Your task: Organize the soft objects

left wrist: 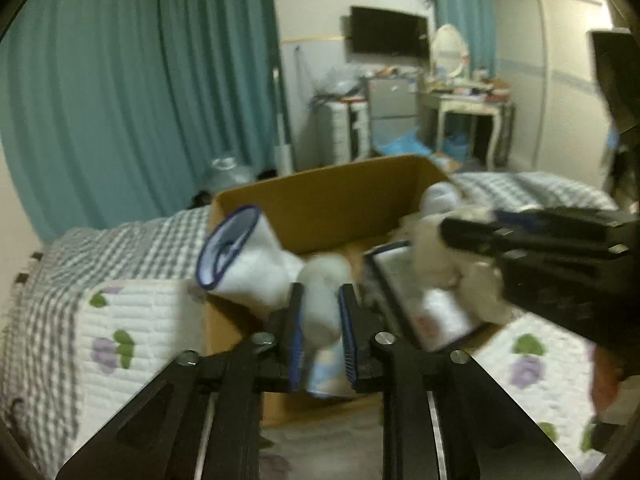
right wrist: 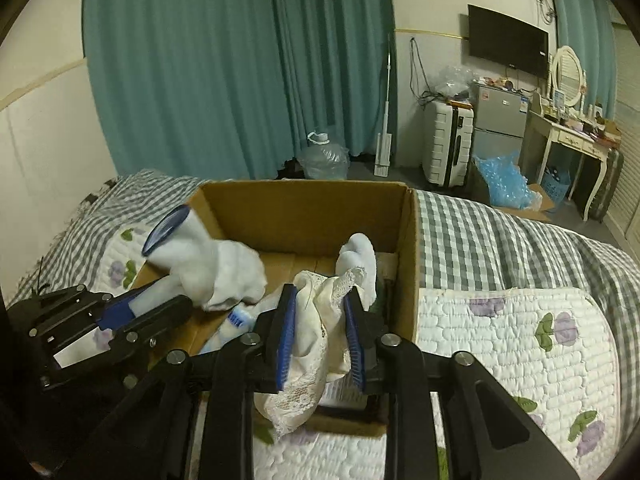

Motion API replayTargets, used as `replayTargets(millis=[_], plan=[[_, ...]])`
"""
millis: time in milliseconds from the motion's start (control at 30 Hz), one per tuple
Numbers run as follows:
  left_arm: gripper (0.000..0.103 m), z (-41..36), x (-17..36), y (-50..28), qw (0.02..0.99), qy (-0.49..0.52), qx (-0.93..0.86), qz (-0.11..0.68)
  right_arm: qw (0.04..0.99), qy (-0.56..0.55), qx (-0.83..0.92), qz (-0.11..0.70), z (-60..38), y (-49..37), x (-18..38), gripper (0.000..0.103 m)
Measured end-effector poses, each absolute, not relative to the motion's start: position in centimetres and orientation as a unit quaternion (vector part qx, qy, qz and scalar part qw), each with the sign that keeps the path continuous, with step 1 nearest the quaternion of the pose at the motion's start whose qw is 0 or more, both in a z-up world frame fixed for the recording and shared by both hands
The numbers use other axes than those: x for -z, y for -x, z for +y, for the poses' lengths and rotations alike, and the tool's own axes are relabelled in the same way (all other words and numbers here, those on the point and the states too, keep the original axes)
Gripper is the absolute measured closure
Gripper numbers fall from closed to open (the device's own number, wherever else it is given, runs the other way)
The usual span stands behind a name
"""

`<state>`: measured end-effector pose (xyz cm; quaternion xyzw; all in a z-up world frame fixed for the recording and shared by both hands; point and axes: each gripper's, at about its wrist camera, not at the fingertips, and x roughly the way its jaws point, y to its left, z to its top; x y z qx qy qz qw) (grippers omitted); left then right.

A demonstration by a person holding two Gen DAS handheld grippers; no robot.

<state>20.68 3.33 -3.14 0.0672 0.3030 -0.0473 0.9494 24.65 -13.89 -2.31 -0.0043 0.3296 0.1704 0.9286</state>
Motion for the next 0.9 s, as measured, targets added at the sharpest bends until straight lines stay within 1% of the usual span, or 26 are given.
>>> replayTargets(millis=[33,67,100,133,233,300,433,533,567,633,667,733,800,900], plan=[[0.060,3.6,3.2,-20.8,0.951,-0.061,0.043,0.300,0.930,0.000,-0.170,0.327,-14.1,-24.7,2.2,0.062],[0.040,3.9,3.2,-20.8,0.952,-0.054,0.039,0.297,0.931,-0.004,-0.169,0.325,-14.2,-24.8,2.2,0.052],[0.034,4.2,3.1,-20.7,0.955,-0.046,0.035,0.293,0.932,-0.006,-0.168,0.322,-14.3,-24.8,2.0,0.048],[0.032,4.4,2.8,-20.4,0.957,-0.038,0.034,0.285,0.934,-0.009,-0.166,0.317,-14.5,-24.8,1.7,0.048],[0.032,4.6,1.4,-19.7,0.960,-0.031,0.031,0.276,0.938,-0.015,-0.161,0.307,-15.1,-24.3,0.5,0.043],[0.032,4.6,0.0,-18.8,0.964,-0.030,0.030,0.264,0.942,-0.019,-0.155,0.296,-15.5,-23.5,-0.8,0.036],[0.032,4.6,-4.3,-16.1,0.972,-0.035,0.025,0.230,0.954,-0.014,-0.138,0.267,-16.4,-21.0,-5.1,0.034],[0.032,4.8,-8.6,-12.5,0.982,-0.037,0.022,0.185,0.965,-0.006,-0.122,0.230,-16.9,-17.8,-9.5,0.028],[0.028,4.9,-9.9,-11.3,0.984,-0.036,0.022,0.170,0.969,-0.004,-0.120,0.218,-17.1,-16.4,-11.1,0.026],[0.019,5.2,-12.9,-8.1,0.990,-0.033,0.022,0.134,0.973,-0.001,-0.115,0.200,-17.2,-13.9,-14.0,0.017],[0.018,5.4,-14.1,-6.7,0.993,-0.030,0.022,0.116,0.974,0.006,-0.107,0.201,-17.2,-12.5,-15.5,0.011],[0.016,5.9,-16.4,-3.5,0.996,-0.023,0.021,0.082,0.975,0.019,-0.104,0.195,-17.0,-9.7,-18.0,0.008],[0.016,6.3,-18.0,-0.9,0.998,-0.019,0.023,0.060,0.978,0.027,-0.100,0.183,-16.9,-6.7,-20.1,0.000],[0.015,7.2,-19.2,2.4,0.999,-0.020,0.020,0.038,0.984,0.020,-0.100,0.146,-17.0,-2.0,-22.4,0.000]])
